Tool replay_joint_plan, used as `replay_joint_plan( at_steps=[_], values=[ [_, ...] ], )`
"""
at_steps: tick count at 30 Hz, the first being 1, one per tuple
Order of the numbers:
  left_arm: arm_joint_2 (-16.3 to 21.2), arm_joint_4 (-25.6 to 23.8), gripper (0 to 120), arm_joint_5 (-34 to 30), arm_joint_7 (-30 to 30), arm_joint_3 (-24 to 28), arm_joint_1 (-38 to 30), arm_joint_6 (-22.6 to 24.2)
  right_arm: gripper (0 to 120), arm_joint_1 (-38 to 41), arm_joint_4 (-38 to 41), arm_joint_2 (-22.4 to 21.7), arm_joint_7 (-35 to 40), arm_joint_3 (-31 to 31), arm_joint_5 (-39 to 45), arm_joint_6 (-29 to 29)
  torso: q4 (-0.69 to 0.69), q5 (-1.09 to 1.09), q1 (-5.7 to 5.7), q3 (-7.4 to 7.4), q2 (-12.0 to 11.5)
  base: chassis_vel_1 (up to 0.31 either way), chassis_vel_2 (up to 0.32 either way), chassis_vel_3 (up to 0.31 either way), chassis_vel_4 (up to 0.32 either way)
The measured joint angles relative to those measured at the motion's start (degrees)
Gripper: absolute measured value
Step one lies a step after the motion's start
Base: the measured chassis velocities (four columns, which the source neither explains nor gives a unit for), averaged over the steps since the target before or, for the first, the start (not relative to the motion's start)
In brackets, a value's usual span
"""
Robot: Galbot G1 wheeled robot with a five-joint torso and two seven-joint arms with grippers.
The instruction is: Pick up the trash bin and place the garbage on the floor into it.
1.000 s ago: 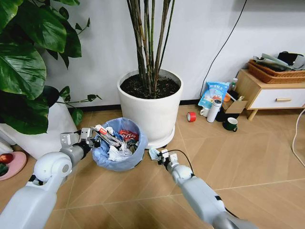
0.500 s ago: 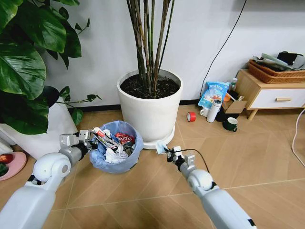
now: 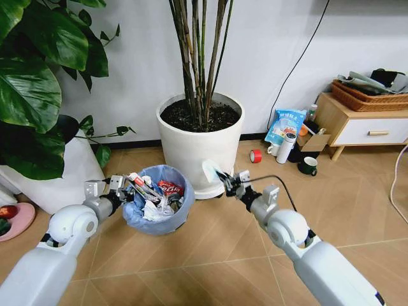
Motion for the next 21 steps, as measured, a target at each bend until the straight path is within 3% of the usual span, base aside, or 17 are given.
replay_joint_plan(
  at_steps=[8, 18, 21],
  values=[
    [0.2, 1.1, 0, -1.3, 0.9, 3.1, -3.4, 0.4, 0, 8.0, 1.6, 4.1, -0.4, -8.0, 3.6, -1.2, 0.01, -0.01, 0.0, 0.0, 0.0, 0.0, 0.0, 0.0, 0.0],
    [0.3, 1.9, 0, -2.0, 0.9, 3.8, -5.4, 0.5, 0, 10.7, -0.7, 4.6, -0.8, -12.7, 2.7, -2.1, -0.01, -0.01, 0.0, 0.0, 0.0, 0.0, 0.0, 0.0, 0.0],
    [0.5, 1.9, 0, -2.2, 0.8, 3.8, -5.4, 0.5, 11, 10.9, -1.3, 4.7, -0.7, -13.0, 1.9, -2.2, -0.01, -0.01, 0.0, 0.0, 0.0, 0.0, 0.0, 0.0, 0.0]
  ],
)
